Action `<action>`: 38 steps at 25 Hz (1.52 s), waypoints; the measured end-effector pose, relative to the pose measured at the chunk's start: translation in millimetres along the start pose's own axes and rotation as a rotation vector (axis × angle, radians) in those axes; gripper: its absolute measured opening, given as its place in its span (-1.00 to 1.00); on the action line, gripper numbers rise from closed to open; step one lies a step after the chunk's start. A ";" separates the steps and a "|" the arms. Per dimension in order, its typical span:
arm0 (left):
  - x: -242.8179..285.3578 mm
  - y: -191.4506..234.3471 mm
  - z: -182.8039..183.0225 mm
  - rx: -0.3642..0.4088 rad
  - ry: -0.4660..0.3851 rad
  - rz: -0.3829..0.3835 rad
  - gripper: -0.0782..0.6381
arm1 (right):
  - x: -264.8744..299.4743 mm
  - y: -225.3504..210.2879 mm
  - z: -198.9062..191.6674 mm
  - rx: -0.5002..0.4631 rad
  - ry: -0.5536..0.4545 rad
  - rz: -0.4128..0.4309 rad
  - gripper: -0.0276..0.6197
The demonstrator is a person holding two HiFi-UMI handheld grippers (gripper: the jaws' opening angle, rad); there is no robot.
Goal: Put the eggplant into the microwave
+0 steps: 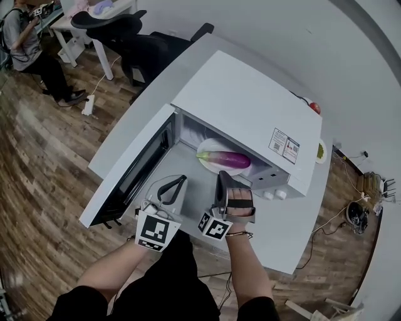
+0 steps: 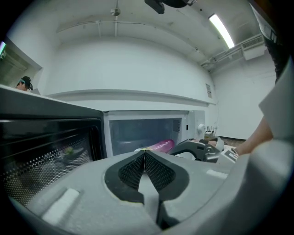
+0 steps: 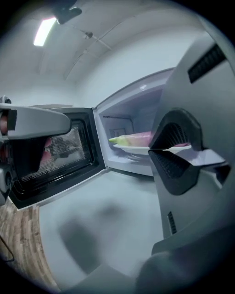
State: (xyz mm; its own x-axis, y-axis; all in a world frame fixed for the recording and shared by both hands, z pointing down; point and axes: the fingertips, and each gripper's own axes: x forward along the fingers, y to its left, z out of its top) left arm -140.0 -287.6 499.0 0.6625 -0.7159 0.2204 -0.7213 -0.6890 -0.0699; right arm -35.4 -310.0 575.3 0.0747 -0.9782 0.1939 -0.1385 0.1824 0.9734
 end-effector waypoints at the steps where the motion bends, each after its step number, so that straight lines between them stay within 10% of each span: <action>1: 3.1 0.3 -0.2 -0.001 0.000 0.001 -0.76 | 2.1 2.1 -1.5 0.005 0.004 0.004 -0.84; 38: 26.9 10.6 4.5 -0.018 0.034 0.006 -0.76 | 28.5 14.0 -3.9 0.164 0.028 0.267 -0.73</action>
State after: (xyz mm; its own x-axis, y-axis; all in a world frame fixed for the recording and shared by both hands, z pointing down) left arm -128.8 -314.7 499.8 0.6509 -0.7158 0.2530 -0.7292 -0.6821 -0.0537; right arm -31.4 -334.9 594.9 0.0411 -0.8944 0.4454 -0.3146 0.4115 0.8554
